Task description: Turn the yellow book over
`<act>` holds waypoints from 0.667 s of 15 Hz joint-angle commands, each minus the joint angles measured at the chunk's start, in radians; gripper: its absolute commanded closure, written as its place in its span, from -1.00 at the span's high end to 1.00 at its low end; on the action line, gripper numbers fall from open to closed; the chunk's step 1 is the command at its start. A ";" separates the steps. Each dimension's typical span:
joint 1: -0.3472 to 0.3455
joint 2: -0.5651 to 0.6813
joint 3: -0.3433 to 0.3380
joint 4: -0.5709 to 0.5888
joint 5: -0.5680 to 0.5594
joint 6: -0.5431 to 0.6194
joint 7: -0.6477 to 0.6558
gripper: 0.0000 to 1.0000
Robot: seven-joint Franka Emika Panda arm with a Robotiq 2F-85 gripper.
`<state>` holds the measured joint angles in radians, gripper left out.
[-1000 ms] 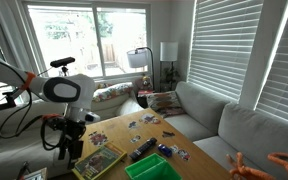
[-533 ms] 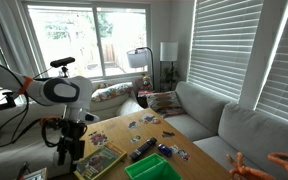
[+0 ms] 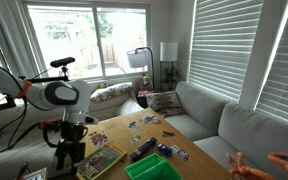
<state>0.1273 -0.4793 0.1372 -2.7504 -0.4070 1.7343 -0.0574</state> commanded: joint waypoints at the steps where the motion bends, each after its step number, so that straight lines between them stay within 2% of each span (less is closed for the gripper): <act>1: 0.012 0.054 0.012 0.001 -0.055 0.028 0.002 1.00; 10: 0.018 0.144 0.030 0.001 -0.110 0.119 0.015 1.00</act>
<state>0.1351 -0.3641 0.1594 -2.7504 -0.4803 1.8210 -0.0567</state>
